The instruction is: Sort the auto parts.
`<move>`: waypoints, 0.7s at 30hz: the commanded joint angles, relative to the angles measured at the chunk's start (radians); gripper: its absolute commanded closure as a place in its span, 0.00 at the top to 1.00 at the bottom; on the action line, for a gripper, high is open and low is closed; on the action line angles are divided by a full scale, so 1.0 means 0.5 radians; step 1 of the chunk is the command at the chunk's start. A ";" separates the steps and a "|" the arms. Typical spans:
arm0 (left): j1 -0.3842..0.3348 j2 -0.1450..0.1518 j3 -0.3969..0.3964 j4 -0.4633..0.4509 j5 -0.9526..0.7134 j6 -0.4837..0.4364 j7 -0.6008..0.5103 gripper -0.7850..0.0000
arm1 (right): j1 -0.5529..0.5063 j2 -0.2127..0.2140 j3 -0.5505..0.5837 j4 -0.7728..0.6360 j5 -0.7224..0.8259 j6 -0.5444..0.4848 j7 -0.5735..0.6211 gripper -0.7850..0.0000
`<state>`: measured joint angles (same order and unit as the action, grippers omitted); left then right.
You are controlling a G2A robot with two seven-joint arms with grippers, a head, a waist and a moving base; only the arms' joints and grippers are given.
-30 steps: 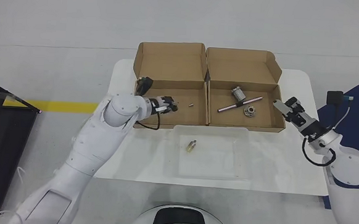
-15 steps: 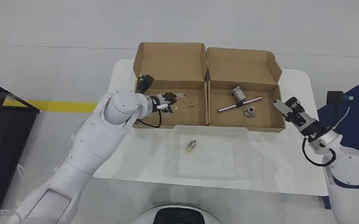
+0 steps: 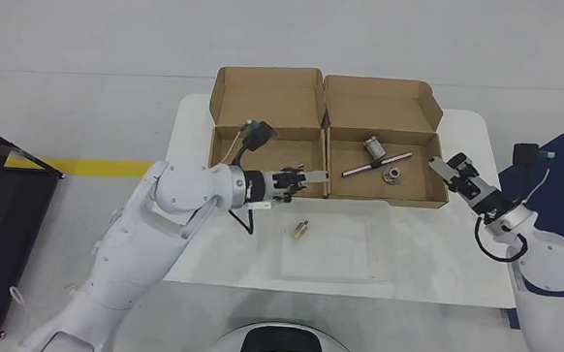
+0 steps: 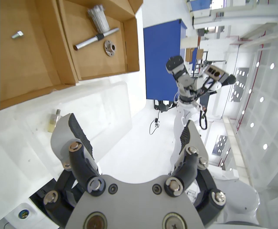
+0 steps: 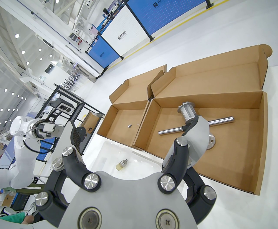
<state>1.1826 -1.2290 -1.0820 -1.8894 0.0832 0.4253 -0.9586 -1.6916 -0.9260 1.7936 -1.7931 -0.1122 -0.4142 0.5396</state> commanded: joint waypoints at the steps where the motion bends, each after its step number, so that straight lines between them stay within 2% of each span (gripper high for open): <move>1: 0.001 0.000 0.000 0.000 -0.007 -0.002 0.000 1.00 | 0.000 0.000 0.000 0.000 0.000 0.000 0.000 1.00; 11: 0.001 0.000 0.000 0.000 -0.007 -0.002 0.000 1.00 | 0.000 0.000 0.000 0.000 0.000 0.000 0.000 1.00; 14: 0.018 0.017 0.157 -0.060 0.419 -0.092 0.029 1.00 | 0.000 0.000 0.000 0.000 0.000 0.000 0.000 1.00; 18: -0.004 0.028 0.385 -0.106 0.860 -0.145 -0.066 1.00 | 0.000 0.000 0.000 0.000 0.000 0.000 0.000 1.00; 21: -0.042 0.024 0.546 -0.102 1.132 -0.133 -0.140 0.93 | 0.000 0.000 0.000 0.000 0.000 0.000 0.000 1.00</move>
<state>1.1681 -1.2157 -0.8373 -1.9426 0.5772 0.3539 -1.0195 -1.6916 -0.9260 1.7936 -1.7931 -0.1122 -0.4142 0.5396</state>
